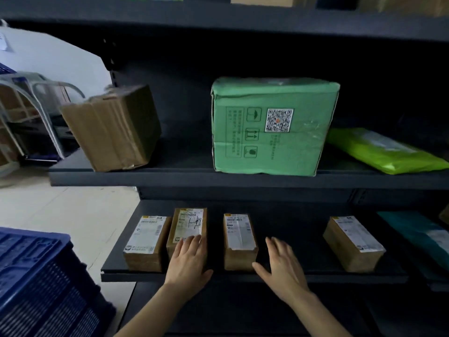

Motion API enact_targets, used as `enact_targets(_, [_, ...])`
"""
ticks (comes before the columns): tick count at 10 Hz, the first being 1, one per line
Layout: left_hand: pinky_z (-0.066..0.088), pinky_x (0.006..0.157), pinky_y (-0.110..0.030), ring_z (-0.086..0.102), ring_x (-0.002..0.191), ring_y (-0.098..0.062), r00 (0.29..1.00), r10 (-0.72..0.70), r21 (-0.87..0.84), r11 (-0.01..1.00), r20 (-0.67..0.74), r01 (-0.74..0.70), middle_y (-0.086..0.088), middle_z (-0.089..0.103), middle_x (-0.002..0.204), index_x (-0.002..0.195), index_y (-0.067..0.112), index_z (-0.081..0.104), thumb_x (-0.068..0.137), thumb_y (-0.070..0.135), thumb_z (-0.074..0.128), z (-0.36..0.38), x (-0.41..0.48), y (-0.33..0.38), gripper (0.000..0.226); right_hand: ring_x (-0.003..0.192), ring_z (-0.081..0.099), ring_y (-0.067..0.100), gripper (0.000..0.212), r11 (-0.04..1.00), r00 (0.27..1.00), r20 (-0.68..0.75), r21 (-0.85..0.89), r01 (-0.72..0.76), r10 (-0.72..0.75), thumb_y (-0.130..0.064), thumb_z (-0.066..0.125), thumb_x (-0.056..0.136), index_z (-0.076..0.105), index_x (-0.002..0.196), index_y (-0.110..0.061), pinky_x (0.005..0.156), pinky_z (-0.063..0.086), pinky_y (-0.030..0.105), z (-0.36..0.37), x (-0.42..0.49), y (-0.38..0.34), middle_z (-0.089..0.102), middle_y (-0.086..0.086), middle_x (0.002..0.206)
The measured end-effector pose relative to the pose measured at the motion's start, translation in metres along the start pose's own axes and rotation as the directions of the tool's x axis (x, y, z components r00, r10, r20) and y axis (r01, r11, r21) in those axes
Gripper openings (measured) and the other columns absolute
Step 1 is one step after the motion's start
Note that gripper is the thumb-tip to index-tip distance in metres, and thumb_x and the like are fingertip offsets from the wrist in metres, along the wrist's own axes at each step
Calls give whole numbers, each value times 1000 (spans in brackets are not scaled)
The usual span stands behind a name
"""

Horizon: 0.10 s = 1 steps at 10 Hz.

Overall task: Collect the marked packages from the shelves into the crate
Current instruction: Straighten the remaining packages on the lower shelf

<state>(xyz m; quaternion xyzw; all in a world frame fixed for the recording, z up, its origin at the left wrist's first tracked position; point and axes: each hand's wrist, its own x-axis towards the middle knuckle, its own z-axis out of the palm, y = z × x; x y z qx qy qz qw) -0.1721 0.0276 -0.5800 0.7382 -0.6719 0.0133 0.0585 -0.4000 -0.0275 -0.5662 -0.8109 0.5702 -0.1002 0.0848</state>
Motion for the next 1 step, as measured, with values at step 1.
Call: enact_targets(1, [-7, 118, -36, 6, 147, -21, 999, -5, -40, 999, 46, 7, -3, 13, 159, 151, 17, 6, 87, 54, 48, -37, -14, 2, 85, 143, 13, 19, 77, 999, 998, 51, -4, -32, 32, -57, 41, 89, 12, 148, -17, 116, 18, 31, -38, -20, -10, 17, 2, 155])
